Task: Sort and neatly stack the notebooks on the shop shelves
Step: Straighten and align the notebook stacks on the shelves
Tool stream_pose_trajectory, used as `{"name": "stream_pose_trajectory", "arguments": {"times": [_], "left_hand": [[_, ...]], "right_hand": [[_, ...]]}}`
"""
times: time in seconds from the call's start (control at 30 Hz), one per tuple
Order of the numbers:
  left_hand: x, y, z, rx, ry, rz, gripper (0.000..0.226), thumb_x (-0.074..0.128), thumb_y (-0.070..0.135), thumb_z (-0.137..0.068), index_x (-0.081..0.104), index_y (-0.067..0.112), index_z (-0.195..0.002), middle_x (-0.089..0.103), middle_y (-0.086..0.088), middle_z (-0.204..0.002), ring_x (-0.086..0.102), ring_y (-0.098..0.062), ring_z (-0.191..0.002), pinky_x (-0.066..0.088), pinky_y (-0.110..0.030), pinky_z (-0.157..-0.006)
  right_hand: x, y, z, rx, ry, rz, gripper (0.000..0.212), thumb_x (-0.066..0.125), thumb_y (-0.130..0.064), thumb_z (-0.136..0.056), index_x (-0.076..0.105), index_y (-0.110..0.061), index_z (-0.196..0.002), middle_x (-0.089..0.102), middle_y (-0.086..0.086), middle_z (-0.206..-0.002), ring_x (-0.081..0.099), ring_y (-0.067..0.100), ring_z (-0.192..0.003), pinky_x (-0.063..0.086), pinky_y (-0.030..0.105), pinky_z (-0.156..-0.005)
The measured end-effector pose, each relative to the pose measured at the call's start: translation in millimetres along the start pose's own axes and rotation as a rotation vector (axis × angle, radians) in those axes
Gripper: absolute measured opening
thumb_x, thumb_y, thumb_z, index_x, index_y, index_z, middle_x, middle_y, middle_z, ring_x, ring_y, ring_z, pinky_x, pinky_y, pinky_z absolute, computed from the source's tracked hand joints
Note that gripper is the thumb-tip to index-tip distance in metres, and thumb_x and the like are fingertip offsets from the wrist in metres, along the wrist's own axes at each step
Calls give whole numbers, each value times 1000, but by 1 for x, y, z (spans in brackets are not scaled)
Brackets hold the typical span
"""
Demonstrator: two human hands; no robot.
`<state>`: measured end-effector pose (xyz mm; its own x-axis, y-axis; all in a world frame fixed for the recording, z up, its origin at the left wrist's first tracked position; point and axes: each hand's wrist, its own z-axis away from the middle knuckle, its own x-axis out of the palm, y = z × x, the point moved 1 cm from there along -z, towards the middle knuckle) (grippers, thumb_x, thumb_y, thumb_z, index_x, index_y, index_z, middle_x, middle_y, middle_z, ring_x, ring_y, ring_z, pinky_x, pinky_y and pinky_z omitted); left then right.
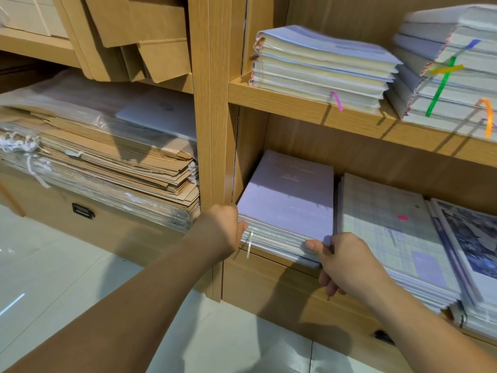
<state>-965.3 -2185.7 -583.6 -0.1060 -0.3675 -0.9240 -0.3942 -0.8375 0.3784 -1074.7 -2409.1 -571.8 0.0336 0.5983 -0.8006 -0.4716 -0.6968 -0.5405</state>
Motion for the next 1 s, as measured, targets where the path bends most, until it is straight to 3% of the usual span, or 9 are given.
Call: {"name": "stream_pose_trajectory", "arguments": {"times": [0.13,0.23,0.37,0.5,0.63,0.73,0.87,1.0], "left_hand": [[5,-8,4,-19,-12,57,24,56,41,-102,58,18,-102,62,-2,-91,62,-18,-87,51,-32,-74],[10,-20,10,-104,-18,154,25,62,37,-99,55,23,-81,55,2,-77,56,-9,-72,42,-25,-62],[14,-22,15,-64,-11,333,19,63,34,-99,68,20,-110,65,3,-82,64,-14,-82,57,-36,-81],[10,-19,12,34,111,386,21,66,31,-98,67,18,-114,62,-1,-64,66,-17,-69,60,-38,-73],[12,-18,7,61,173,368,18,67,30,-97,68,14,-105,53,6,-58,62,-17,-65,57,-36,-68],[12,-17,6,82,191,350,13,68,28,-97,65,17,-90,53,2,-59,64,-22,-64,58,-43,-66],[12,-18,5,65,171,338,15,68,29,-96,69,14,-93,64,-5,-67,68,-22,-67,58,-47,-67],[12,-19,6,65,169,322,14,69,31,-95,63,20,-88,57,2,-61,64,-17,-64,59,-44,-69]], "right_hand": [[-2,-1,0,27,-37,4,43,51,-57,-100,62,-17,-86,71,3,-56,70,22,-49,59,36,-61],[-2,0,-2,57,-51,-91,50,57,-56,-98,63,-7,-88,72,8,-58,72,27,-51,55,33,-53],[2,3,-4,46,48,-239,38,71,-45,-94,58,-10,-93,72,8,-58,71,28,-49,50,30,-44],[2,6,-8,36,106,-253,37,78,-45,-87,61,-12,-89,71,6,-56,70,26,-47,49,32,-47],[1,9,-8,-8,131,-268,43,82,-43,-84,63,-5,-85,70,7,-56,69,27,-46,54,34,-48],[2,9,-7,-21,158,-286,44,84,-40,-82,60,-4,-84,70,8,-55,68,27,-45,59,39,-52],[2,10,-3,-42,166,-254,48,84,-43,-82,59,-1,-83,69,7,-54,67,24,-44,59,40,-57],[2,10,-2,-37,143,-217,48,81,-47,-83,62,-3,-80,69,5,-54,68,22,-45,62,47,-62]]}}
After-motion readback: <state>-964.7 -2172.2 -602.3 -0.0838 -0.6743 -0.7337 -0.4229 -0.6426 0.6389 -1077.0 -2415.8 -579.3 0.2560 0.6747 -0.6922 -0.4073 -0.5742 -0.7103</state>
